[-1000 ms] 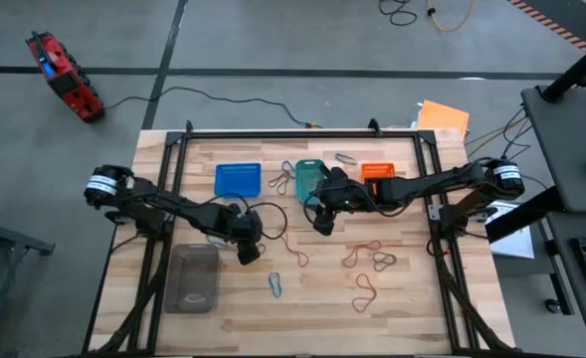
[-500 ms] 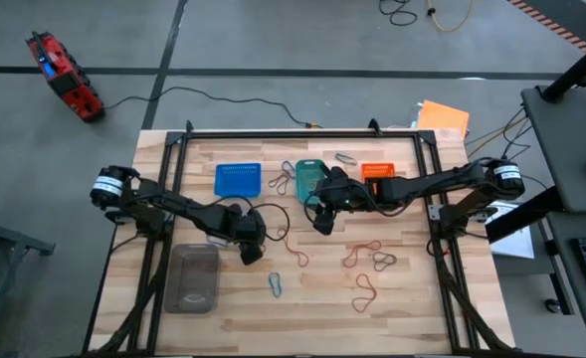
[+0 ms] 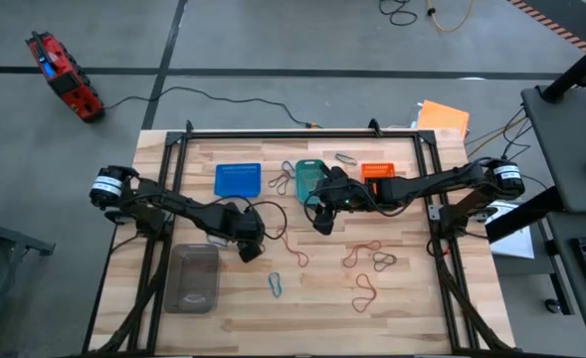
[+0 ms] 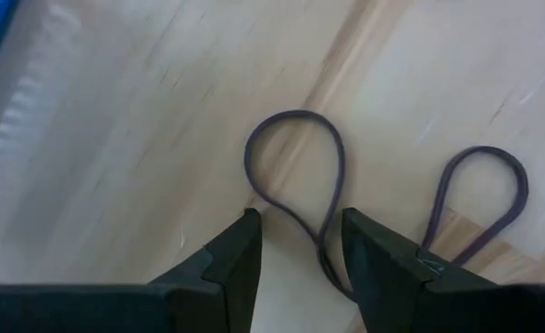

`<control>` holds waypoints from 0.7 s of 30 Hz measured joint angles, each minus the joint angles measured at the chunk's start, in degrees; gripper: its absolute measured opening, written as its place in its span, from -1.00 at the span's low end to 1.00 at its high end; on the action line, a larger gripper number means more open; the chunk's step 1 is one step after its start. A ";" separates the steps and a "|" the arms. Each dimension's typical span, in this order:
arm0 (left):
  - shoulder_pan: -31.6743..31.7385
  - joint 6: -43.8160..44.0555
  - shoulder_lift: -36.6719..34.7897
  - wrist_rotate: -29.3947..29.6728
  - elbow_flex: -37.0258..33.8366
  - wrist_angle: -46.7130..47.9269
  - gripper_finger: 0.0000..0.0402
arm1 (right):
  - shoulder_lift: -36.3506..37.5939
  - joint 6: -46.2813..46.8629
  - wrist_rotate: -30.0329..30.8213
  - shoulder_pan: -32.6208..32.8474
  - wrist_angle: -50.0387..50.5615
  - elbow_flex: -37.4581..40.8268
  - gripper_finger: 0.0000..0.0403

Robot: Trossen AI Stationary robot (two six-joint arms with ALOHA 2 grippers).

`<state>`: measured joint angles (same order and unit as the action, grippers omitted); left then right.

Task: Sort rubber bands into baskets
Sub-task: Put the bottom left black rubber band into the black bin

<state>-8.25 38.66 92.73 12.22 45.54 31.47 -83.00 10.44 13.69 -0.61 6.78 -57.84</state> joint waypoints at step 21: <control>-0.02 0.48 -0.13 0.28 -0.62 1.10 -0.90 | 0.00 -0.02 -0.02 -0.19 -0.17 0.00 -0.18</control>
<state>-8.27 39.14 92.60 12.49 44.93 32.57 -83.00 10.41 13.67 -0.80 6.61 -57.84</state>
